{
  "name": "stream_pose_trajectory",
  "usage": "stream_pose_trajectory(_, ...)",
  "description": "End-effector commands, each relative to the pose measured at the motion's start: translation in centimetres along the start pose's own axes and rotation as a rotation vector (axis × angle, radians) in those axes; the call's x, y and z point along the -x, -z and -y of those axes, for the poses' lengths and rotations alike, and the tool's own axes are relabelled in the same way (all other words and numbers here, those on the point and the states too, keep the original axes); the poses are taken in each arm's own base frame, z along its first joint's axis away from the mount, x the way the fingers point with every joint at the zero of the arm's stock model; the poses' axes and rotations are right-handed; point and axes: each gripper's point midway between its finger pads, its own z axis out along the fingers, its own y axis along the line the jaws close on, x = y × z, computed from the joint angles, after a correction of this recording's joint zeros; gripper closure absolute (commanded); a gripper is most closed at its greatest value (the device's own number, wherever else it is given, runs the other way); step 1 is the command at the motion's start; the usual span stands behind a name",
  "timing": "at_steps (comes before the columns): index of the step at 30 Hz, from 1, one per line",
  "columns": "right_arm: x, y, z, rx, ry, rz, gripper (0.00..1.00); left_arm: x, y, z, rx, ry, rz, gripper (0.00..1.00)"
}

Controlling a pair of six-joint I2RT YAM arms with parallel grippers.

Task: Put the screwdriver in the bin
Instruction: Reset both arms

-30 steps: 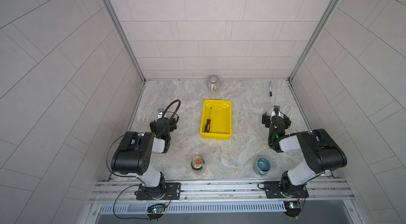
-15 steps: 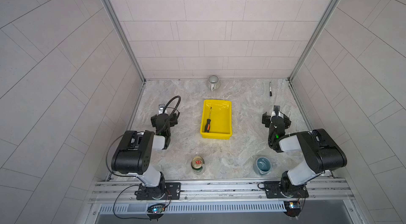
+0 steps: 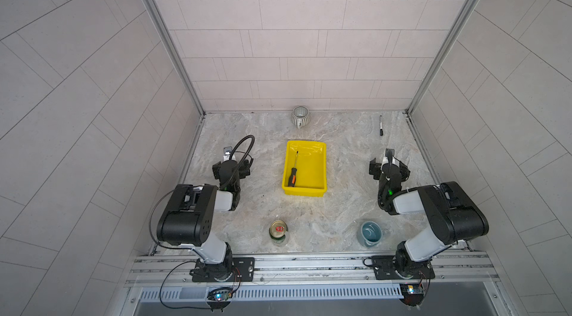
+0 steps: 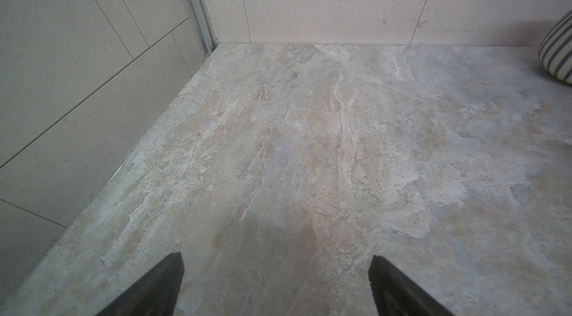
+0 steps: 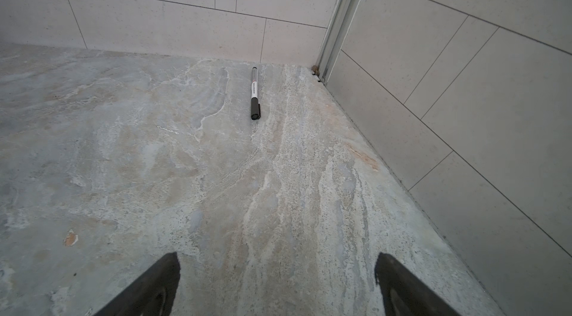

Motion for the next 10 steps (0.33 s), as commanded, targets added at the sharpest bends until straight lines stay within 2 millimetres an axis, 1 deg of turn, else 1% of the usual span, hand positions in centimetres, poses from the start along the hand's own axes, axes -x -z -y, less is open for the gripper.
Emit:
stream_pose_trajectory(1,0.54,-0.26,-0.32,0.005,0.002,0.014,0.00,0.94,0.06,0.20,-0.010,0.002,0.036,0.00)
stream_pose_trajectory(10,0.47,-0.26,-0.48,0.027,0.005,0.014,0.01,0.93,0.06,0.19,-0.010,0.002,0.035,0.00)
